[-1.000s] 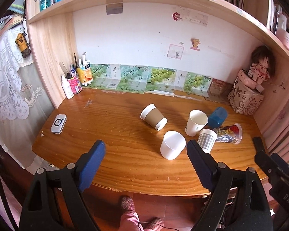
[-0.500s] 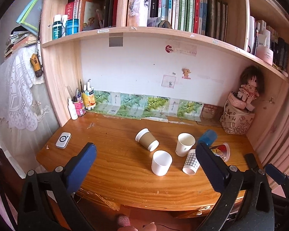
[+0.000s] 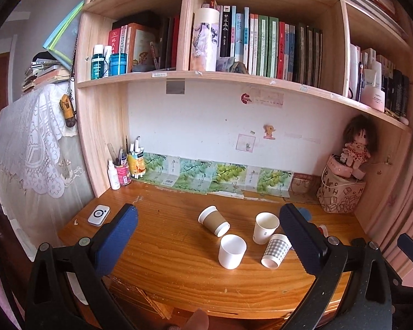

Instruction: Flip cup upright

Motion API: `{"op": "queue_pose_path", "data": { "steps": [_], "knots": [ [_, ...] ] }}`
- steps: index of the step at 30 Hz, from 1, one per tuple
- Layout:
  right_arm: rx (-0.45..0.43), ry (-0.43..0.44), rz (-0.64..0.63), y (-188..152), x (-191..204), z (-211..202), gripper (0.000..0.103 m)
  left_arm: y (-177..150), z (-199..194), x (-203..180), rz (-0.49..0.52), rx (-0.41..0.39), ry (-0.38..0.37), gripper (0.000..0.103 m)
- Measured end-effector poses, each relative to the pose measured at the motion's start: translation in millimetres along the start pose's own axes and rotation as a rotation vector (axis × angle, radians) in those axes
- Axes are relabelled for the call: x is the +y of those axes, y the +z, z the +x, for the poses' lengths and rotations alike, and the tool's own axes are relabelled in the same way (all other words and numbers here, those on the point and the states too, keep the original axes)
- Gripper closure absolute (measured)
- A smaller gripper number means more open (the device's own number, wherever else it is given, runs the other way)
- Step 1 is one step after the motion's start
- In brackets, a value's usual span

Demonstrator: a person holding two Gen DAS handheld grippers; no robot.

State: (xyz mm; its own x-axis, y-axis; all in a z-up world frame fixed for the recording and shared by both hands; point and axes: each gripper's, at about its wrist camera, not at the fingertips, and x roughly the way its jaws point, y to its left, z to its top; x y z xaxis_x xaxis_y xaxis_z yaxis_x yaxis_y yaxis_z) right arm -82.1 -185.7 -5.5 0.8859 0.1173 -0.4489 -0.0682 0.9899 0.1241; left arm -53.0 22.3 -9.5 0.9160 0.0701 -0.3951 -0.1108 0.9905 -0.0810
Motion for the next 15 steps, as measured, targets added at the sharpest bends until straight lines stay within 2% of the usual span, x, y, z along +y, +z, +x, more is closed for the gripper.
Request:
{"op": "queue_pose_path", "data": {
  "steps": [5,15],
  "knots": [
    [-0.02,-0.007,-0.003,1.1,-1.8,-2.0,0.0,1.5,-4.2,-4.8,0.014,-0.032,0.001,0.0],
    [-0.039,-0.01,-0.004,0.6,-3.8,-3.2,0.0,1.0,-4.5,-15.5,0.047,-0.041,-0.014,0.0]
  ]
}}
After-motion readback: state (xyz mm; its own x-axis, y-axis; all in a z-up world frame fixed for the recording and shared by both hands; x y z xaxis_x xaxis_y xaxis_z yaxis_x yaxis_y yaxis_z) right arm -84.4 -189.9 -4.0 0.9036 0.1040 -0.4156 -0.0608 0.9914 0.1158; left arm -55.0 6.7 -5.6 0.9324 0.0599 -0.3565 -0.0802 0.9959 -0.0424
